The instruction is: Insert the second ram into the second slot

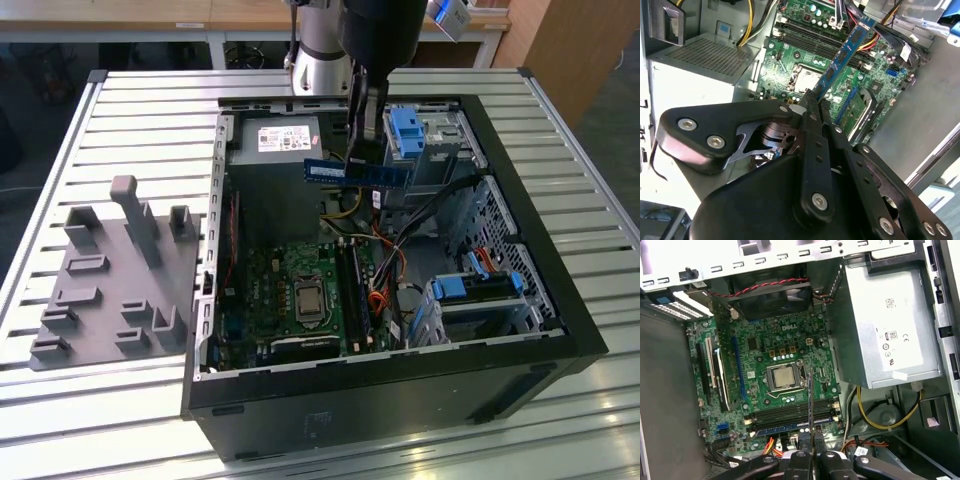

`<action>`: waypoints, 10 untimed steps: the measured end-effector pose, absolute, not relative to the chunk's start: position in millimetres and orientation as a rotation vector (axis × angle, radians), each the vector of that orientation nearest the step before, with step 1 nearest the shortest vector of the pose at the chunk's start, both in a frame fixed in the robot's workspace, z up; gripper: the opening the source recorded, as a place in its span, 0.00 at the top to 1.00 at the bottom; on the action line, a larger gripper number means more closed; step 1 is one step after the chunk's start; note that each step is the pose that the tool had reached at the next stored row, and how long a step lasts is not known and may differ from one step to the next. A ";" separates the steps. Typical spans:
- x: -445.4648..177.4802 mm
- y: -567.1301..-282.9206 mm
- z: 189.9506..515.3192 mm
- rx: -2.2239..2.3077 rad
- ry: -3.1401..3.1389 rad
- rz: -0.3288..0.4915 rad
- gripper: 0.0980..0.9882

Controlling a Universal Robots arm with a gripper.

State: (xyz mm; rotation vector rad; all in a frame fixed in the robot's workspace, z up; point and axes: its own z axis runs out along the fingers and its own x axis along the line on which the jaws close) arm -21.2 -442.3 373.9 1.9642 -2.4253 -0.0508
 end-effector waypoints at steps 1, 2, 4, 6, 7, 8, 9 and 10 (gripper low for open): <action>-21.2 -442.3 373.9 1.959 -2.430 -0.051 0.96; -21.2 -442.3 373.9 1.953 -2.435 -0.051 0.96; -21.2 -442.3 373.9 1.941 -2.444 -0.051 0.96; -21.2 -442.3 373.9 1.930 -2.453 -0.051 0.96; -21.2 -442.3 374.0 1.925 -2.458 -0.051 0.96; -21.2 -442.3 373.9 1.918 -2.462 -0.051 0.96; -21.2 -442.3 374.0 1.913 -2.467 -0.051 0.96; -21.2 -442.3 373.9 1.907 -2.472 -0.052 0.96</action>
